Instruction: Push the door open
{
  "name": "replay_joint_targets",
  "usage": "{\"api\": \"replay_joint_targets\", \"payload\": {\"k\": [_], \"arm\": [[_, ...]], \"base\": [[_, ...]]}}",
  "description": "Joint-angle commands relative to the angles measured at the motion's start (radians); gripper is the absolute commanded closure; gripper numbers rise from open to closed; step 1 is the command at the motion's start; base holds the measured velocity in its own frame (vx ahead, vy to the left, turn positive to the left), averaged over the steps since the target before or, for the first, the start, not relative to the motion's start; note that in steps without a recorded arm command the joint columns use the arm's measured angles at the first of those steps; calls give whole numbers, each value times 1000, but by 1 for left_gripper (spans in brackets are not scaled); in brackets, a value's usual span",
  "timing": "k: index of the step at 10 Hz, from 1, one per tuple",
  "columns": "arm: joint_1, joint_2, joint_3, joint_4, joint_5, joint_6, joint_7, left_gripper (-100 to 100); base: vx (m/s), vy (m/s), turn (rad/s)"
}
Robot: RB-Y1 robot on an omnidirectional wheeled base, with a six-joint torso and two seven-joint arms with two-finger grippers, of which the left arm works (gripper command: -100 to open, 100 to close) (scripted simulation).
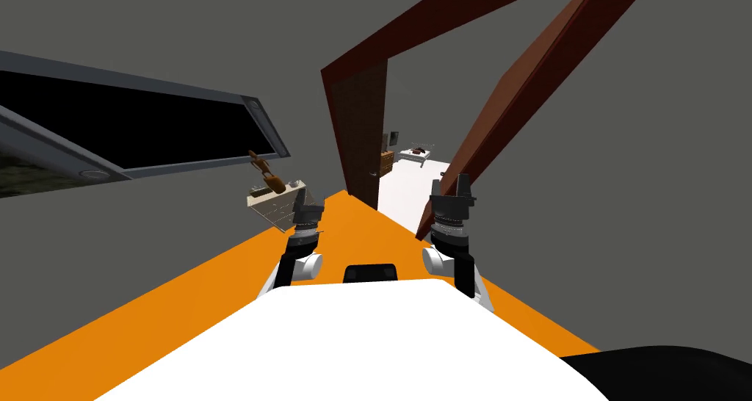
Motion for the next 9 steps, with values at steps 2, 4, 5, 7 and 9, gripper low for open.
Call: {"api": "replay_joint_targets", "payload": {"k": [2, 4, 5, 7, 9], "arm": [[-22, 5, -3, 45, 5, -6, -1, -100], [-38, 8, -8, 82, 8, -12, -3, -100], [-46, 9, -10, 101, 10, -15, -4, -100], [-63, 12, -15, 141, 13, -22, -6, -100], [-79, 15, -19, 180, 16, -29, -8, -100]], "base": [[81, 21, -58], [81, 22, -49], [84, 32, -78], [99, 29, -64], [96, 27, -64]]}}
